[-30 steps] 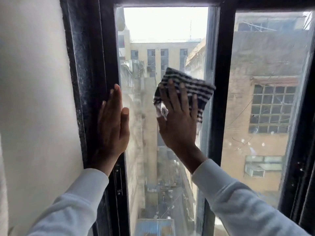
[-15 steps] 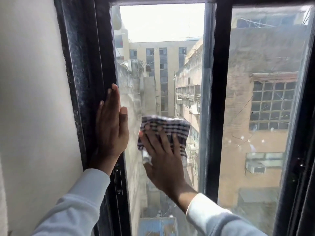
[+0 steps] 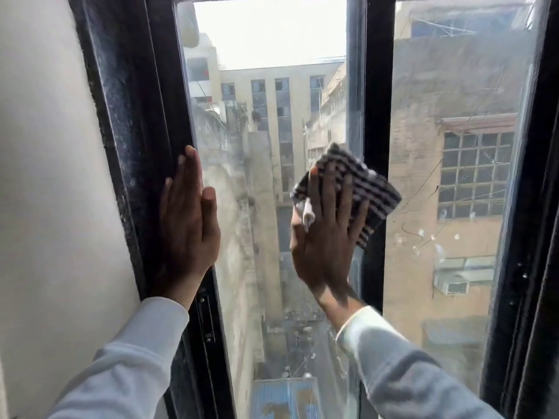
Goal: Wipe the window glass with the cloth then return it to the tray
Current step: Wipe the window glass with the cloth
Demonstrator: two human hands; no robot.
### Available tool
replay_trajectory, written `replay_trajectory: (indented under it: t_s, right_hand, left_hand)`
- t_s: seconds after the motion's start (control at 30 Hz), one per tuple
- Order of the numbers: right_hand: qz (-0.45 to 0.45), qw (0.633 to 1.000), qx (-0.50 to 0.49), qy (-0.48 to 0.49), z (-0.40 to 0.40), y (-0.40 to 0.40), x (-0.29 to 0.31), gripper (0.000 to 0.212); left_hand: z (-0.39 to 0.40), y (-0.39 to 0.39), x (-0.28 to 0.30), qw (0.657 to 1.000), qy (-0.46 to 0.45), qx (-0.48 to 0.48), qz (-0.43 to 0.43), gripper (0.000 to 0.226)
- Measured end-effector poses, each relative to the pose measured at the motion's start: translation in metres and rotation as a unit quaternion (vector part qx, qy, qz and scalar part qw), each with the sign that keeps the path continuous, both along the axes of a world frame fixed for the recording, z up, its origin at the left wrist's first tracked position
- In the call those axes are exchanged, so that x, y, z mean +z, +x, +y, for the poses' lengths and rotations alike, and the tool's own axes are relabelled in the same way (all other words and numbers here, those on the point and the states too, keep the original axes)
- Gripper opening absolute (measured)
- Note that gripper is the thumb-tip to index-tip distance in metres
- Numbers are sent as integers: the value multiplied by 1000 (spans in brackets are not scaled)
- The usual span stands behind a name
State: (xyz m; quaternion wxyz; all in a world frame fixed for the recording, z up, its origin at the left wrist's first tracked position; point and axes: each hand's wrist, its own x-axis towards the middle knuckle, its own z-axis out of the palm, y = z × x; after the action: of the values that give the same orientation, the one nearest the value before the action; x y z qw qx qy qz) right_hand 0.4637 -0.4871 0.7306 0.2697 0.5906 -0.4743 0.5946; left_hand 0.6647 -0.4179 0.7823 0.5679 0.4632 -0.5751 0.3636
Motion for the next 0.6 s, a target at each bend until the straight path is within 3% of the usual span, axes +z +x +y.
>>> replay_trajectory:
  t_s: [0.07,0.13,0.23,0.33,0.43,0.6]
  right_hand:
    - [68,996,-20,52,23,20,-91,99]
    - [203,977,14,67,41,45,-139,110]
    - [294,952,89,8,33,50,-90,87]
    - [203,976,80,-3,20,17,-16,79]
    - [125,989,75,0,23,-10,5,78]
    - [36,964,260,-34,39,-45,19,50]
  left_hand:
    - [1,0,1,1000,3,-1,-3,58]
    - [1,1,2,1000,-3,9,-5,58]
    - [-3,3,-2,1000,-15,16,-8,58]
    - [-6,2,-3,999,-34,28,-17,57]
    - [-3,-9,1,998,-24,56,-4,61]
    - [-4,-58,19,989,-17,133,-62,68]
